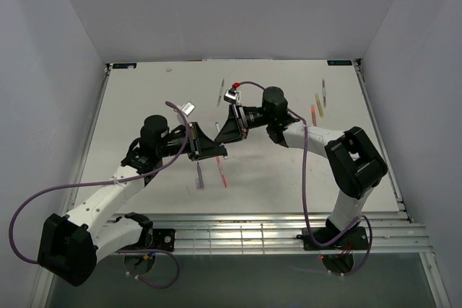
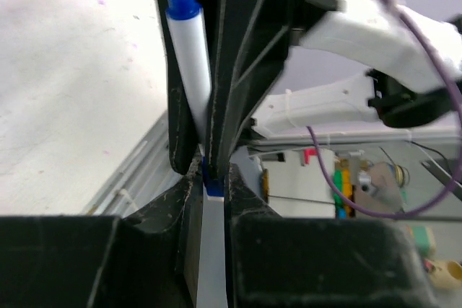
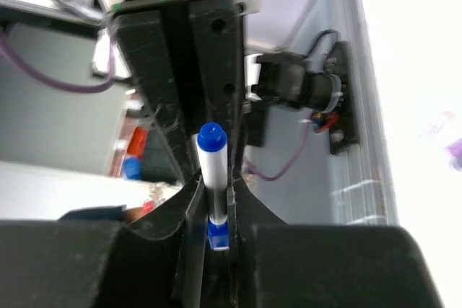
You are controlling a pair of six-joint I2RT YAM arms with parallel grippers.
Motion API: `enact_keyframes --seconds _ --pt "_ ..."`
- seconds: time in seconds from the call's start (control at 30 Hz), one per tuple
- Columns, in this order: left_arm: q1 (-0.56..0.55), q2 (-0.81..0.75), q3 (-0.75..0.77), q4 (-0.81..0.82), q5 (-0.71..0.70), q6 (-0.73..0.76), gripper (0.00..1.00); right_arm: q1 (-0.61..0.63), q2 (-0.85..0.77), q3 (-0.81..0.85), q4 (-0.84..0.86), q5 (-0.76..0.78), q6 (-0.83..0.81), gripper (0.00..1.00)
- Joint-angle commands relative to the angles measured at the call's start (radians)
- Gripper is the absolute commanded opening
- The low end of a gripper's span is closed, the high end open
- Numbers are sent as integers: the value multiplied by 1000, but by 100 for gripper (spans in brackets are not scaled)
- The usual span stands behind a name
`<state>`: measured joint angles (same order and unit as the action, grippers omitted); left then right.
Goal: Open the pen caps
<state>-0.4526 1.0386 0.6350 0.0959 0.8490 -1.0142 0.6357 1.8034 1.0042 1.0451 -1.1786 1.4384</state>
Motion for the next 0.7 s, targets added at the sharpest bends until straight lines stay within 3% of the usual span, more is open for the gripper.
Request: enact_keyframes --seconds 0.0,0.03,0.07,0.1,0.2,0.3,0.4,0.67 --pt "-31 -12 25 -191 20 100 0 12 -102 289 -900 349 -558 8" --pt "-32 -6 43 -234 -29 112 0 16 -84 362 -1063 426 -746 8" --pt "-32 6 54 -316 -53 143 0 19 -73 420 -1190 495 -798 8" --pt "-35 12 61 -343 -71 152 0 22 -62 526 -1387 669 -835 8" --pt "-47 31 101 -462 -165 183 0 33 -3 666 -1639 935 -927 8" --pt "-51 29 133 -531 -252 210 0 39 30 734 -1669 962 -963 8" --pt "-41 60 215 -689 -442 252 0 39 39 711 -1701 964 -972 8" --pt "-26 143 313 -953 -740 272 0 44 42 478 -1775 840 -1092 8"
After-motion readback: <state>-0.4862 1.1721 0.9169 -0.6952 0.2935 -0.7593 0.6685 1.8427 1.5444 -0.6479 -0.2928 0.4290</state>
